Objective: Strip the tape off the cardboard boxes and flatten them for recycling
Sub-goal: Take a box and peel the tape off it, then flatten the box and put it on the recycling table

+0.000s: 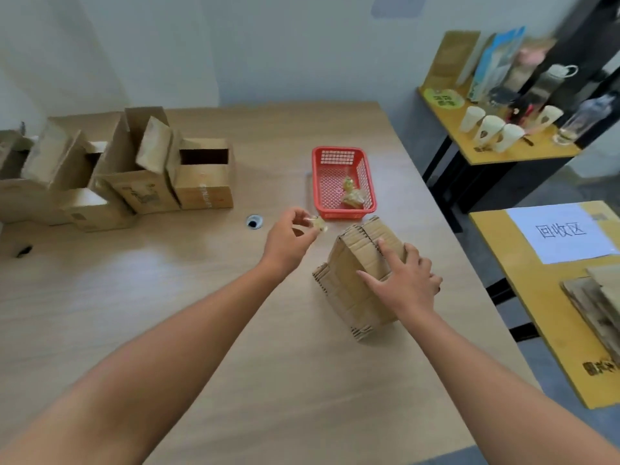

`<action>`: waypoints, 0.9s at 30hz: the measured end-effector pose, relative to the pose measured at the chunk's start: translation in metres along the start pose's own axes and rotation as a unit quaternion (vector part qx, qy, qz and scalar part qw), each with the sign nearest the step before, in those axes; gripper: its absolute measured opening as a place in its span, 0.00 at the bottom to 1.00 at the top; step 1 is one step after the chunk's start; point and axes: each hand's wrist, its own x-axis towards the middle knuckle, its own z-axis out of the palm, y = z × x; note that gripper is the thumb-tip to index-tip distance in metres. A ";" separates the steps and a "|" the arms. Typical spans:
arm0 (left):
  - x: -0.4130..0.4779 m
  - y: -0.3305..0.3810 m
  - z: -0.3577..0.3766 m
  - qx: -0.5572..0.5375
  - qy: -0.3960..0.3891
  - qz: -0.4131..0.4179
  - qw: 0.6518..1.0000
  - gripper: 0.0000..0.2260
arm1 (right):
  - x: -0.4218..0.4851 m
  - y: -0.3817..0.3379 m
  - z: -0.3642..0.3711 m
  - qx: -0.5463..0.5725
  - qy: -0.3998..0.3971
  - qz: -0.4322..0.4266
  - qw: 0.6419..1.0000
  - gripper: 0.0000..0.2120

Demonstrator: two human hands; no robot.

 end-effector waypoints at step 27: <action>0.202 -0.050 0.134 0.350 0.009 0.029 0.936 0.26 | 0.074 0.032 0.040 -0.001 0.041 -0.040 0.998 0.38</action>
